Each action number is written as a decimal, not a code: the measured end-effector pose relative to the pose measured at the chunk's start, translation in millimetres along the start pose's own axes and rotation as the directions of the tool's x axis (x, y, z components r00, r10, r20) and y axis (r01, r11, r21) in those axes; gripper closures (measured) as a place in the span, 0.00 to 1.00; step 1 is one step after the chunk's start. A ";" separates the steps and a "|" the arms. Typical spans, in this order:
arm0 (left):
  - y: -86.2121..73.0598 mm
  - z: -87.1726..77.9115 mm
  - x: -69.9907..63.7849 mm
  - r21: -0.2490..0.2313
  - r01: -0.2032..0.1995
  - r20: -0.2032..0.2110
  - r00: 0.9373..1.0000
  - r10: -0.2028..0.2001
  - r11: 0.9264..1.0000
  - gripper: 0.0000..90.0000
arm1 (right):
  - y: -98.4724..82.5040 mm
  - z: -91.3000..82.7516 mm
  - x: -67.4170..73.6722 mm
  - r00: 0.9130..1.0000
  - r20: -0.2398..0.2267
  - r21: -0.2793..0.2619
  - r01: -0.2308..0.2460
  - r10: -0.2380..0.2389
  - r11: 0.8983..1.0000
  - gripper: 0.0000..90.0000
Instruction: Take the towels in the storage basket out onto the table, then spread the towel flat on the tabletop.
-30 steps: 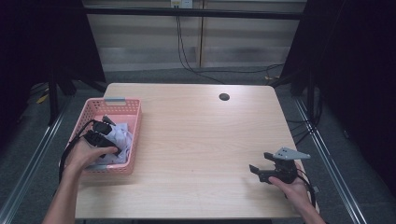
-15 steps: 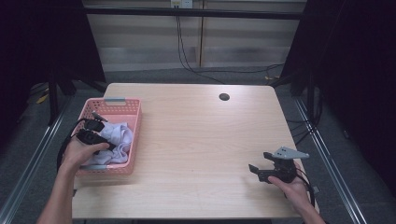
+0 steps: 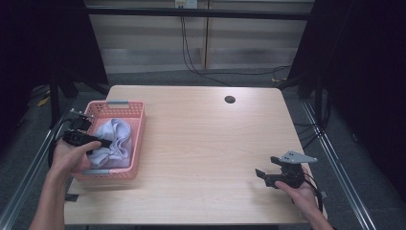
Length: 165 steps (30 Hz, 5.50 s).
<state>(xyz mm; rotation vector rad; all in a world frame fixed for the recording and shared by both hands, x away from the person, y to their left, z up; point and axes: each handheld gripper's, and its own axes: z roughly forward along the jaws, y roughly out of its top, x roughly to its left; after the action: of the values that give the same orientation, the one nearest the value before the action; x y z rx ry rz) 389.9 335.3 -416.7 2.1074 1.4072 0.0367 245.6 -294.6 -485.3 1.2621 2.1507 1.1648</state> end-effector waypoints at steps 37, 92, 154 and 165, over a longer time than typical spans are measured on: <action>34.7 -91.4 -30.4 -0.259 -0.083 0.067 0.992 0.104 0.962 0.71 | 0.9 -5.4 -0.6 1.000 -0.019 -0.031 -0.009 0.008 0.999 0.19; 84.8 -136.6 -132.8 -0.409 -0.239 0.107 0.946 0.306 0.881 0.70 | 3.7 -8.4 -2.5 0.999 -0.045 -0.049 -0.011 0.009 0.999 0.18; 23.6 132.3 -255.2 -0.183 -0.395 0.412 0.801 0.435 0.900 0.19 | 7.1 -11.2 4.4 0.995 -0.102 -0.027 -0.004 0.001 1.000 0.22; -33.9 76.1 -234.3 -0.218 -0.393 0.340 0.827 0.447 0.893 0.39 | 24.8 -7.1 22.2 0.985 -0.161 -0.030 0.052 -0.057 0.998 0.51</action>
<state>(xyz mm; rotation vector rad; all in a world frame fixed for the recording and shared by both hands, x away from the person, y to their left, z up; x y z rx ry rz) 284.8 110.2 -426.6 2.1240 0.6739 -0.0956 242.4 -272.8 -459.3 1.1251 2.2619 1.3082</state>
